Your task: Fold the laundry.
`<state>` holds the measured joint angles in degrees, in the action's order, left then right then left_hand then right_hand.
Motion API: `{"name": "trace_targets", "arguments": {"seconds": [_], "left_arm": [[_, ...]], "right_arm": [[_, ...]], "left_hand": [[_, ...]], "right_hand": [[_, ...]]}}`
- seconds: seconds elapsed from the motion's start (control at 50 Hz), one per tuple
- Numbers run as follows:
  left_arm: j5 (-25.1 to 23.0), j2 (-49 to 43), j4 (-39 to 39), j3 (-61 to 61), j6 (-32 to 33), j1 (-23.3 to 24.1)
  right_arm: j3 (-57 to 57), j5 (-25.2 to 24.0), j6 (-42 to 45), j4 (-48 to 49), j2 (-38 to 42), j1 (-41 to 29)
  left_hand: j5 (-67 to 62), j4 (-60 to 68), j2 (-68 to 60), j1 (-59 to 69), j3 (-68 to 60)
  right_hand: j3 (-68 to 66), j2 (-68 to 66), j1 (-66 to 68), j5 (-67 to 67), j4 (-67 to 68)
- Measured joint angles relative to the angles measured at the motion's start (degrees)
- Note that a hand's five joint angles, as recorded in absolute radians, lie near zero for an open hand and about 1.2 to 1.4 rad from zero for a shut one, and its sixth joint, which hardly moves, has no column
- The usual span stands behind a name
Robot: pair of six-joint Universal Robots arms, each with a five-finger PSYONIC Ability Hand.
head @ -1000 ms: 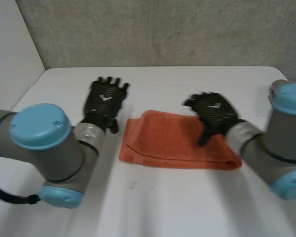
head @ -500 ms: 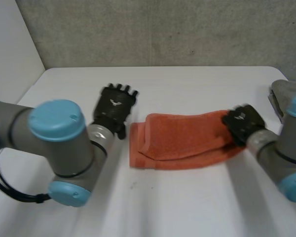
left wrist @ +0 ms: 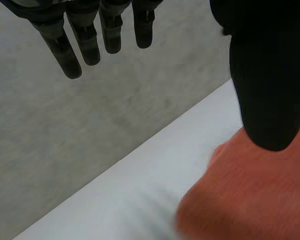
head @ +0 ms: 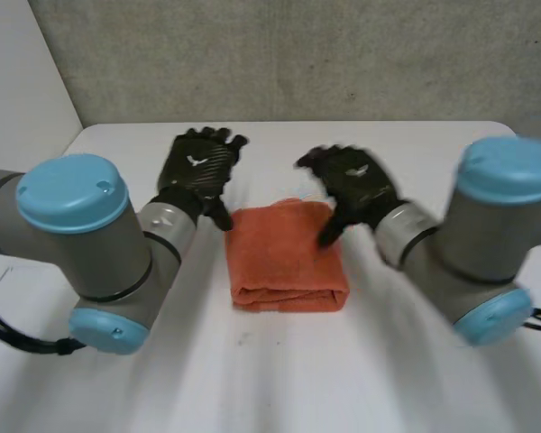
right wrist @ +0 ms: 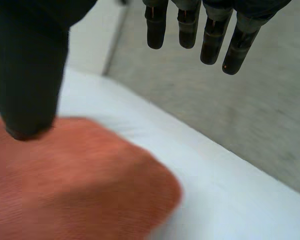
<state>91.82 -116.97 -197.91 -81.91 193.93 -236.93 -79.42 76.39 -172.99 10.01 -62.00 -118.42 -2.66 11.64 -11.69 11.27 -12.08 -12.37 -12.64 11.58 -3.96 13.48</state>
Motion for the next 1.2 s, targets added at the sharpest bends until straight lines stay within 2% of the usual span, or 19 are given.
{"name": "trace_targets", "arguments": {"seconds": [0.06,0.16,0.36,0.46,0.58,0.78,0.9,0.94,1.04,1.14,1.2], "left_arm": [[-3.8,-2.8,0.8,3.1,-2.5,1.1],[-6.1,-7.4,4.3,7.1,-4.7,2.3],[0.0,-12.6,12.1,9.5,-3.5,2.6],[0.9,-13.9,13.8,9.5,-0.9,2.6],[0.8,-16.1,15.5,10.2,3.3,2.7],[0.5,-14.9,17.1,12.0,5.2,2.8],[-2.3,-6.3,17.9,12.9,4.3,2.1],[-5.2,-2.6,19.3,13.1,3.3,1.3],[-11.9,2.9,24.1,13.9,0.6,-0.9],[-17.7,5.7,30.3,15.3,-1.5,-3.0],[-19.4,6.1,32.6,15.8,-1.9,-3.5]], "right_arm": [[0.4,-0.7,-5.9,-1.7,-0.2,3.4],[4.0,-1.9,-7.7,-6.4,4.0,4.8],[15.9,-2.9,-5.9,-17.9,16.5,3.0],[18.1,-2.5,-4.4,-19.1,19.4,2.1],[18.9,-1.1,1.3,-20.2,20.8,1.7],[18.4,1.9,6.9,-20.6,15.6,1.5],[12.9,5.4,7.0,-15.4,7.2,0.8],[7.4,8.3,7.0,-10.3,2.8,-0.4],[-2.8,11.4,7.5,-2.3,-3.0,-3.4],[-11.2,12.2,7.9,2.0,-5.1,-7.0],[-14.0,12.2,8.0,3.5,-4.9,-8.8]], "left_hand": [[0.0,0.2,-0.1,0.0,-0.1],[-0.2,0.2,-0.1,0.0,-0.1],[-0.2,0.2,-0.1,0.0,-0.1],[-0.2,0.2,-0.1,0.0,-0.1],[-0.2,0.2,-0.1,0.0,-0.1],[-0.1,0.2,-0.1,0.0,-0.1],[0.0,0.2,-0.1,0.0,-0.1],[0.0,0.2,-0.1,0.0,-0.1],[0.0,0.2,-0.1,0.0,-0.1],[0.0,0.2,-0.1,0.0,-0.1],[0.0,0.2,-0.1,0.0,-0.1]], "right_hand": [[0.0,0.0,0.0,0.0,0.0],[0.0,0.0,0.0,0.0,0.0],[0.0,0.0,0.0,0.0,0.0],[0.0,0.0,0.0,0.0,0.0],[0.0,0.0,-1.4,0.1,0.0],[0.0,0.0,-1.9,0.1,0.0],[0.0,0.0,-1.9,0.1,0.0],[0.0,0.0,-1.9,0.1,0.0],[0.0,0.0,-1.9,0.1,0.0],[0.0,0.0,-1.9,0.1,0.0],[0.0,0.0,-1.9,0.1,0.0]]}}
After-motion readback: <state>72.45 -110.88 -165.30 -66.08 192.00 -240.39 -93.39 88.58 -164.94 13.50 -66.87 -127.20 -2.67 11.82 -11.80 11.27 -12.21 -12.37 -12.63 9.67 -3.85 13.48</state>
